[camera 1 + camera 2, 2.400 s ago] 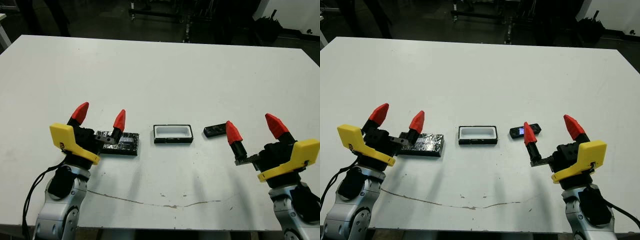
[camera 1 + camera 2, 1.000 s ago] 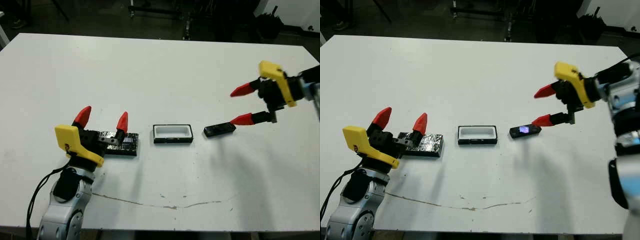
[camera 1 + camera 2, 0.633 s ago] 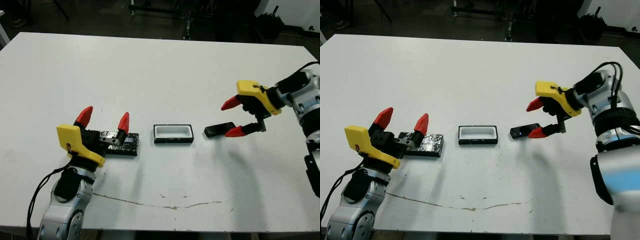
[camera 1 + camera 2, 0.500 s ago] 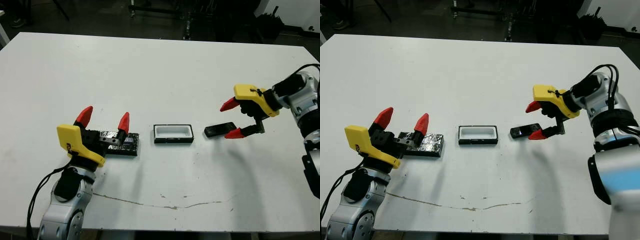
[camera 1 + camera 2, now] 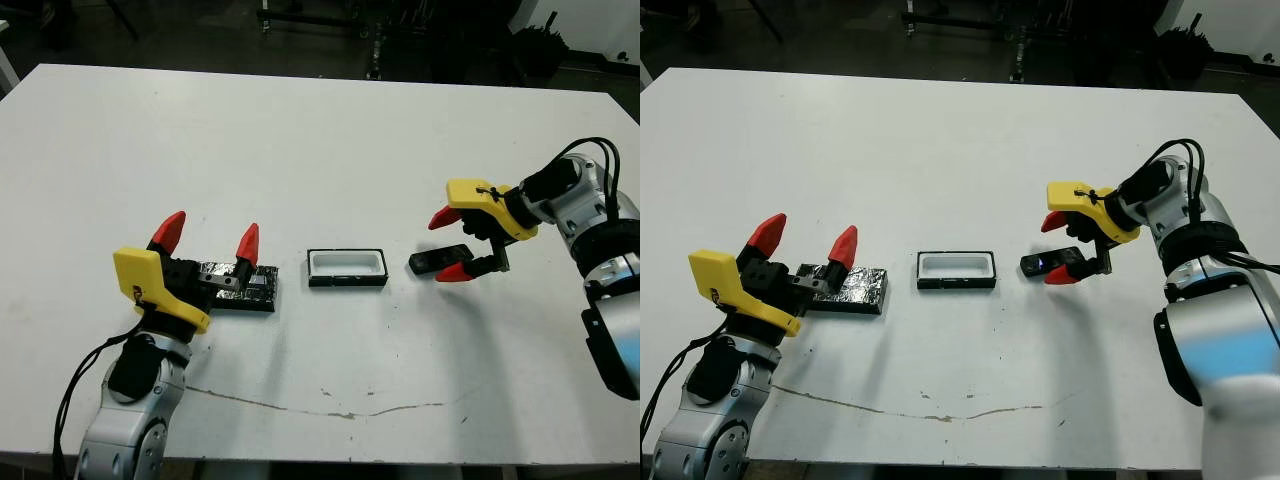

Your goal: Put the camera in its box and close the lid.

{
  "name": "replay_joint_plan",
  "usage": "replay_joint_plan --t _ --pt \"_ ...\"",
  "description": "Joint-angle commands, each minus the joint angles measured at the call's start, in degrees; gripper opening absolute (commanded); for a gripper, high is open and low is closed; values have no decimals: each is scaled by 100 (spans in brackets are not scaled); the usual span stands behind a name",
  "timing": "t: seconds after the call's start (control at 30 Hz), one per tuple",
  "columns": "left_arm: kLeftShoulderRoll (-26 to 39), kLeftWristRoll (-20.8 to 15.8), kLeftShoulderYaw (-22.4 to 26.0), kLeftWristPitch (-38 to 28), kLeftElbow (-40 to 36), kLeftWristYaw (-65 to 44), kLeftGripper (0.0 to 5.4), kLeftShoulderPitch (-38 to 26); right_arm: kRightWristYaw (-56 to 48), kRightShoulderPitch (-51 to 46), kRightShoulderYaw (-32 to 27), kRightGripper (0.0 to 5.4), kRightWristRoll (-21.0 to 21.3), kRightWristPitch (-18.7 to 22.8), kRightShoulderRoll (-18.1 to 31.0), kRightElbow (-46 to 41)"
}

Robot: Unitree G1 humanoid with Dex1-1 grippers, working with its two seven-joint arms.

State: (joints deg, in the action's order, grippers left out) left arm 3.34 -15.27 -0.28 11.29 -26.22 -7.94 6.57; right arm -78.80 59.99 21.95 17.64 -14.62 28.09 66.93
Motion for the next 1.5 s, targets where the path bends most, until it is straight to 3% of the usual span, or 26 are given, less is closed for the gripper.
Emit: replay_joint_plan --t 0.03,0.17,0.23,0.53,0.67,0.8,1.0,1.07,1.23,1.27,1.4,1.5 --pt "14 77 -8 16 4 33 540 71 189 -225 0 496 54 -107 30 -98" --pt "9 67 0 46 -12 45 540 73 271 -309 -68 438 28 648 -46 -137" --pt "12 82 -1 50 -20 56 540 73 306 -352 -70 414 27 823 -54 -198" --pt "8 84 7 18 -51 83 540 95 261 -546 -25 284 -11 897 -1 -567" --pt "0 73 29 19 -69 86 540 105 312 -635 88 228 94 689 59 -741" --pt "-19 125 28 -36 -53 96 540 107 164 -636 74 172 41 839 73 -725" --pt "-51 146 11 34 -103 177 540 123 86 -583 190 167 120 909 155 -808" --pt "-56 133 8 78 -134 202 540 127 64 -622 136 167 34 731 225 -896" --pt "-21 201 -2 50 -138 208 540 139 95 -674 -138 167 -214 855 386 -1222" --pt "-29 202 -4 73 -144 219 540 138 70 -668 -220 167 -287 966 436 -1378" --pt "-45 201 -1 123 -158 224 540 135 -263 -459 -618 167 -769 2179 439 -1797" --pt "-31 190 13 122 -138 189 540 118 -421 -325 -825 167 -1095 2604 400 -2067"
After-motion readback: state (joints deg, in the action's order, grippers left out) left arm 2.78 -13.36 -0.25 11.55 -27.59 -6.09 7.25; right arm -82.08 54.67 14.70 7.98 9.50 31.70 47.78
